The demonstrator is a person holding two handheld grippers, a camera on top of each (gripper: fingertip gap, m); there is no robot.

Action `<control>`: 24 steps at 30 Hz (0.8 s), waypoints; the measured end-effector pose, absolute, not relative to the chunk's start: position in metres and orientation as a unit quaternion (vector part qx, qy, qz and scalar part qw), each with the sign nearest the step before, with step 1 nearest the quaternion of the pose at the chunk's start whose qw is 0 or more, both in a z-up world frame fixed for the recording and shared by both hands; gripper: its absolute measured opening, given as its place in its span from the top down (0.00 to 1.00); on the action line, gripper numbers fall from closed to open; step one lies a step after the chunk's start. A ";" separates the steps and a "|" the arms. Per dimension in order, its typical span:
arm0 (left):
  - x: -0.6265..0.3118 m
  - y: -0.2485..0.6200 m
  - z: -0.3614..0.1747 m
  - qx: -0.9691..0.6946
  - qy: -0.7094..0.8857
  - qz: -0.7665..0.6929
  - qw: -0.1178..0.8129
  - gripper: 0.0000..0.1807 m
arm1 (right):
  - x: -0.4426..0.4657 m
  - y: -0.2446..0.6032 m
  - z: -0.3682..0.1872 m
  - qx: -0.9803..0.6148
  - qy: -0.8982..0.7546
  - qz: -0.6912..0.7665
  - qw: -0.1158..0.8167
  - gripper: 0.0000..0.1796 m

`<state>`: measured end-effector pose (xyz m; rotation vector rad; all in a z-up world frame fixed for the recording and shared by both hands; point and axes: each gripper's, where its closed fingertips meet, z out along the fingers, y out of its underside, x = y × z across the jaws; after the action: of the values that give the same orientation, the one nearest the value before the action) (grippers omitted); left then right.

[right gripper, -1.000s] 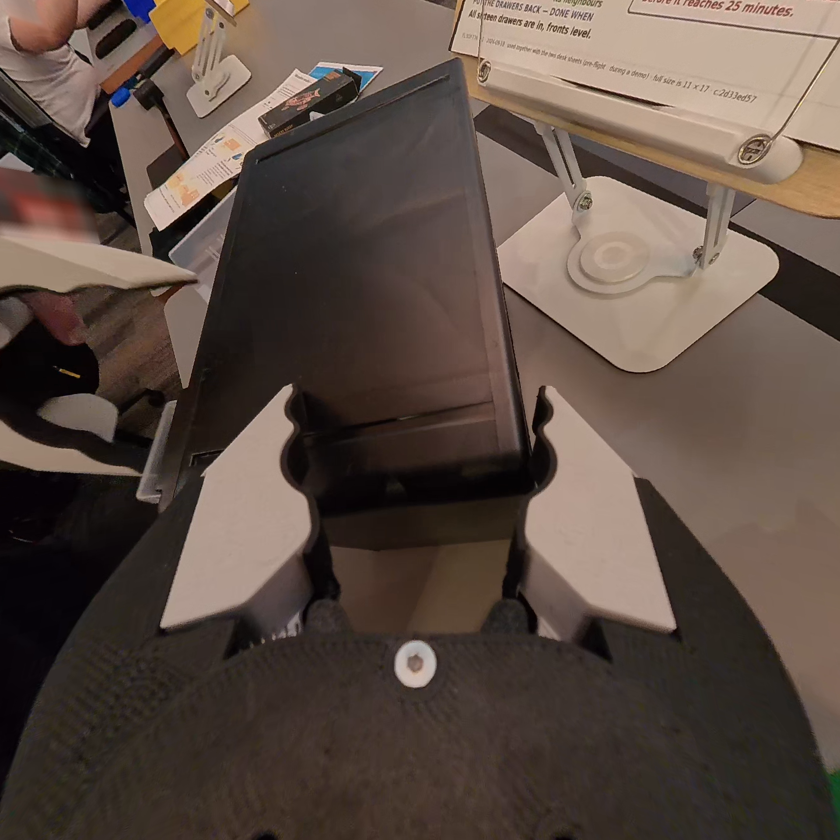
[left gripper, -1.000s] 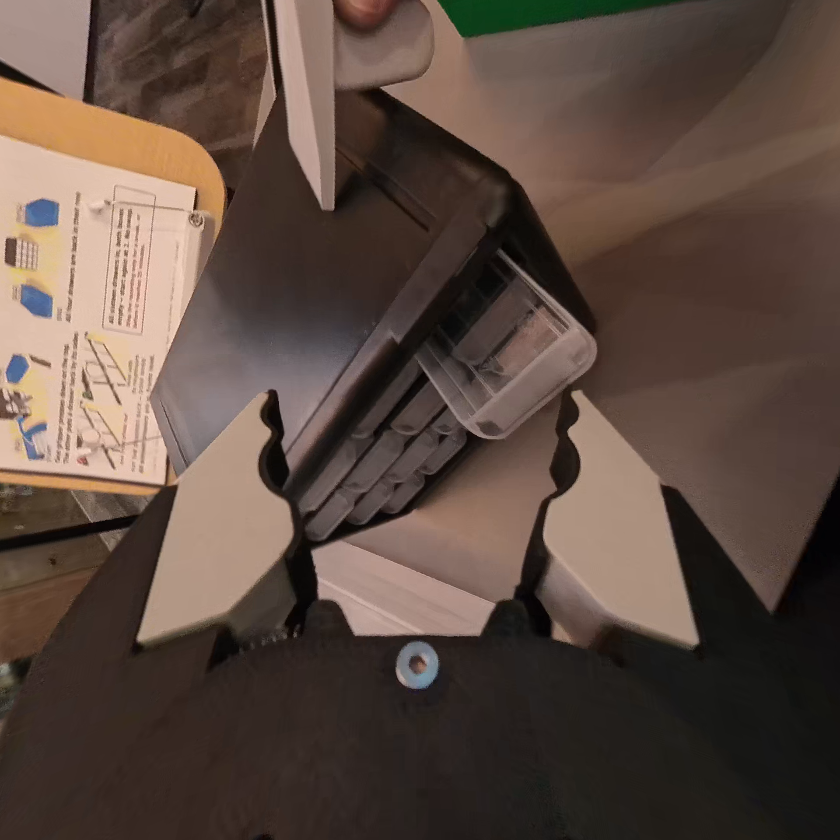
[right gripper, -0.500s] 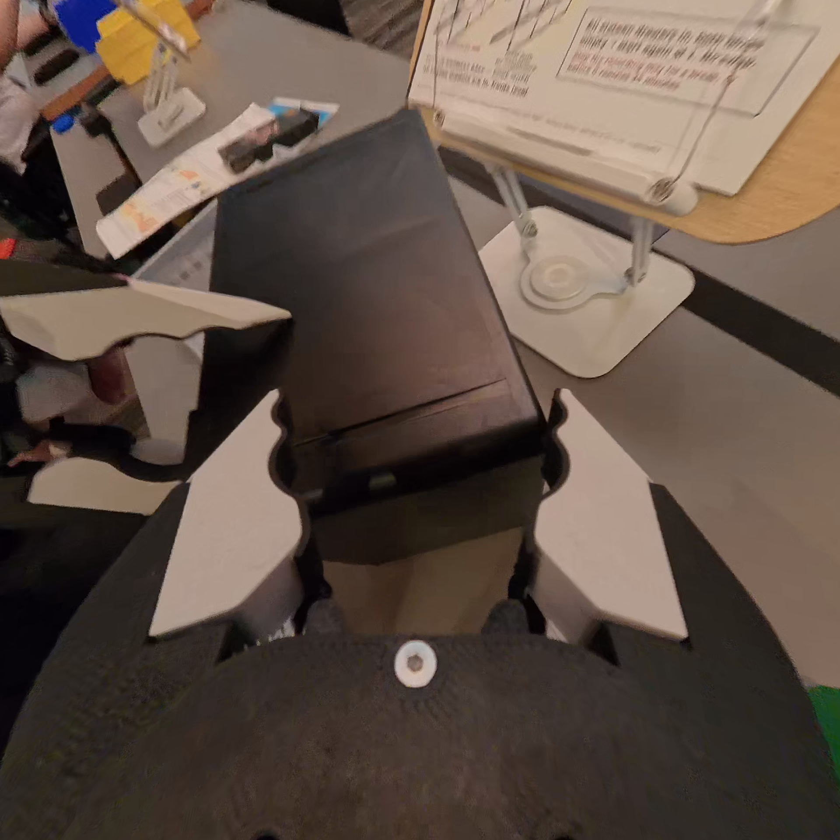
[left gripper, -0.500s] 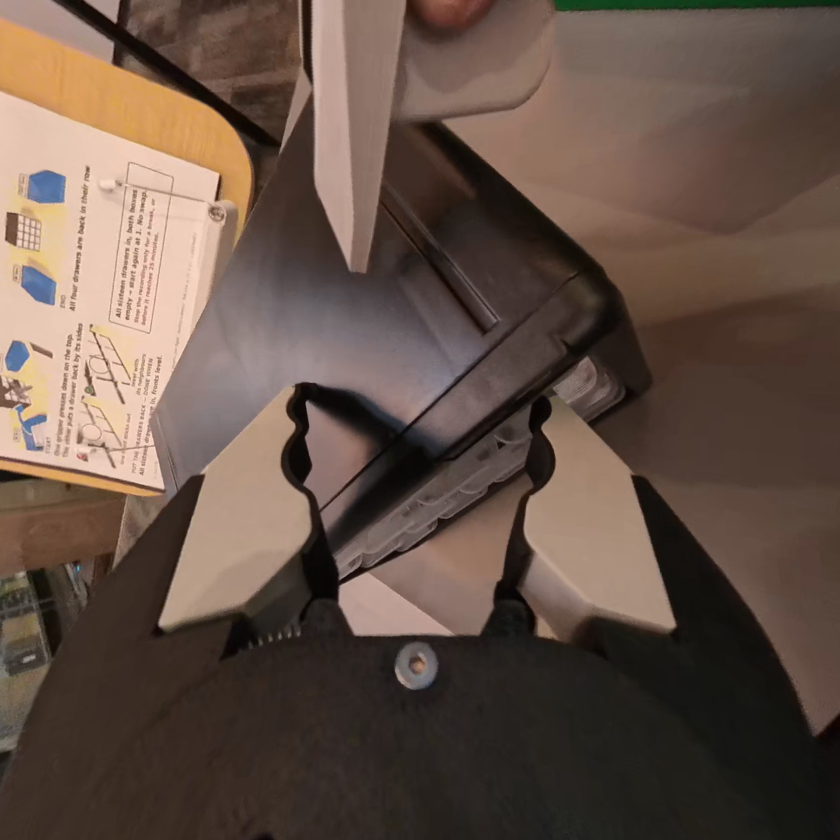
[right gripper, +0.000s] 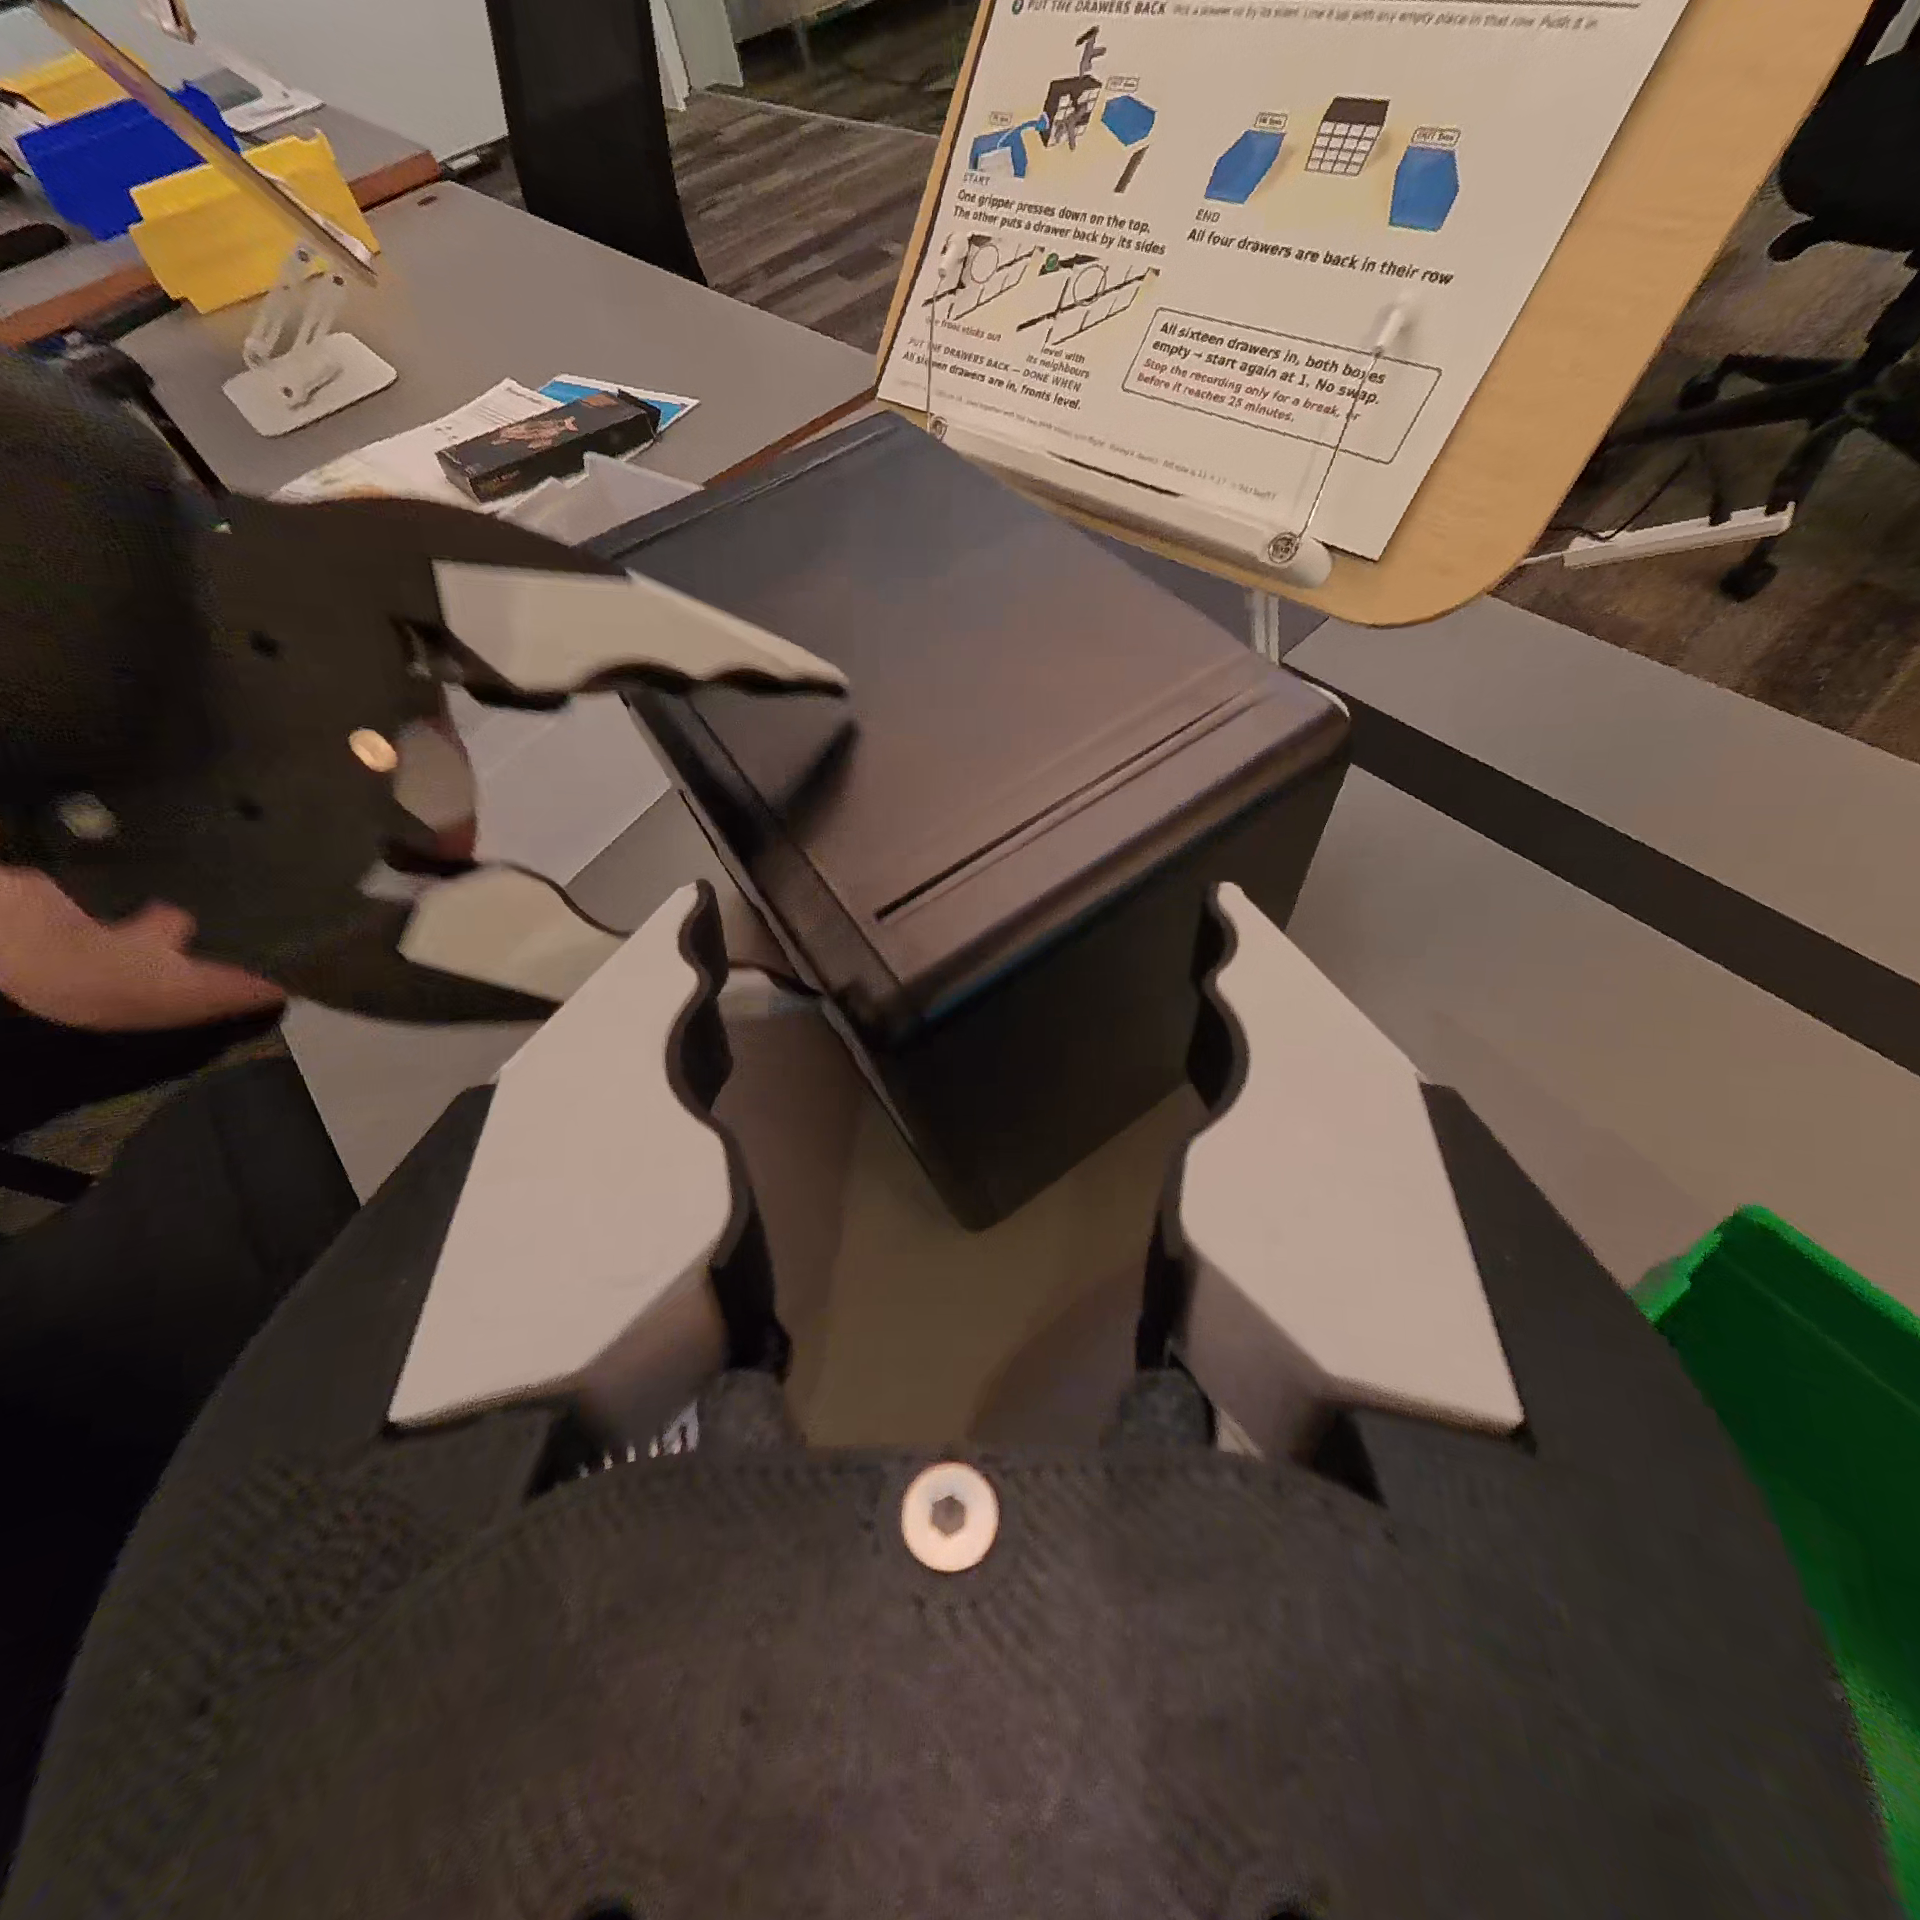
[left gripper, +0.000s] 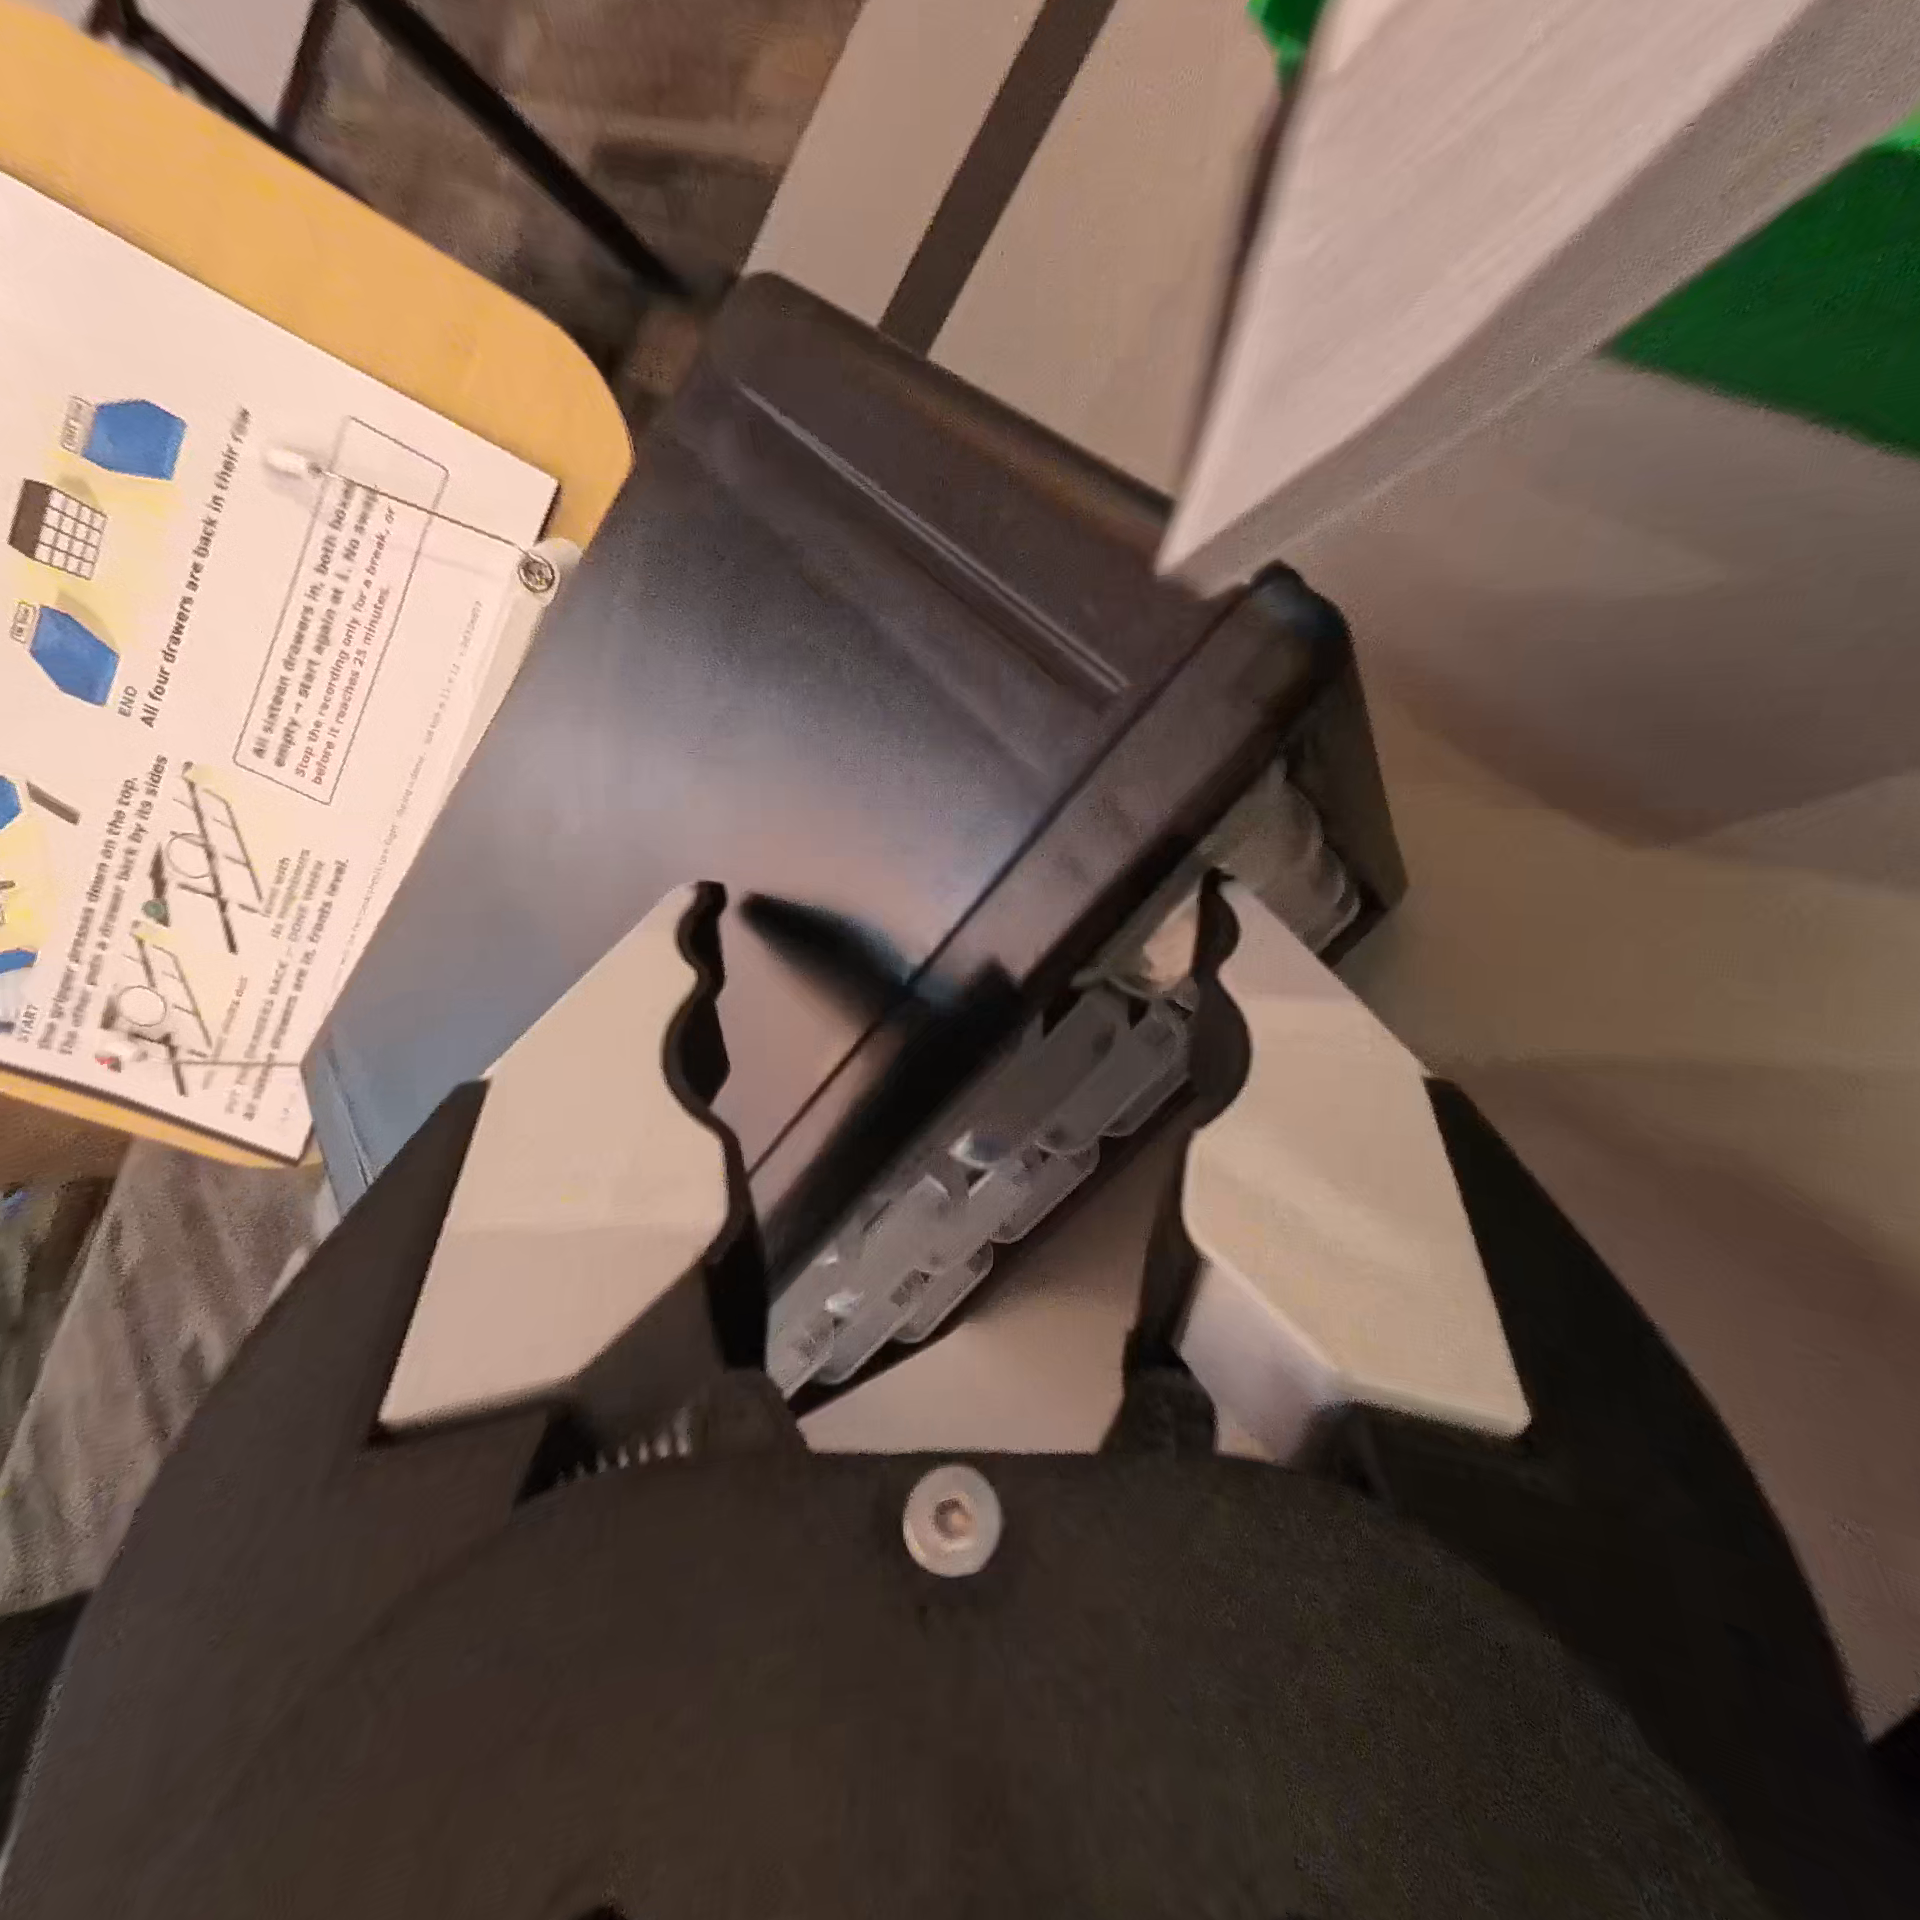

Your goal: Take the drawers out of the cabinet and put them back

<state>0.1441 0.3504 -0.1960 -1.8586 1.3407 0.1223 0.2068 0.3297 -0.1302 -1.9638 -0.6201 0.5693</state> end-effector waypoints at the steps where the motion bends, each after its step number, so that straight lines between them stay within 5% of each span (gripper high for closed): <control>1: 0.138 0.346 -0.190 -0.735 0.529 0.033 0.422 0.51 | 0.209 0.324 -0.132 -0.806 -0.256 0.228 0.483 0.50; 12: -0.039 0.351 -0.167 -0.774 0.445 -0.005 0.450 0.47 | 0.206 0.284 -0.178 -0.815 -0.289 0.141 0.481 0.52; 18: -0.026 0.372 -0.195 -0.782 0.463 -0.143 0.393 0.49 | 0.180 0.286 -0.205 -0.819 -0.314 0.099 0.470 0.54; 24: -0.008 0.375 -0.216 -0.794 0.458 -0.187 0.353 0.39 | 0.169 0.297 -0.225 -0.825 -0.314 0.096 0.460 0.55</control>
<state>-0.0076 0.3747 -0.2163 -2.0542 1.1857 -0.4842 0.1693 0.2973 -0.2254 -2.0306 -0.7741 0.2371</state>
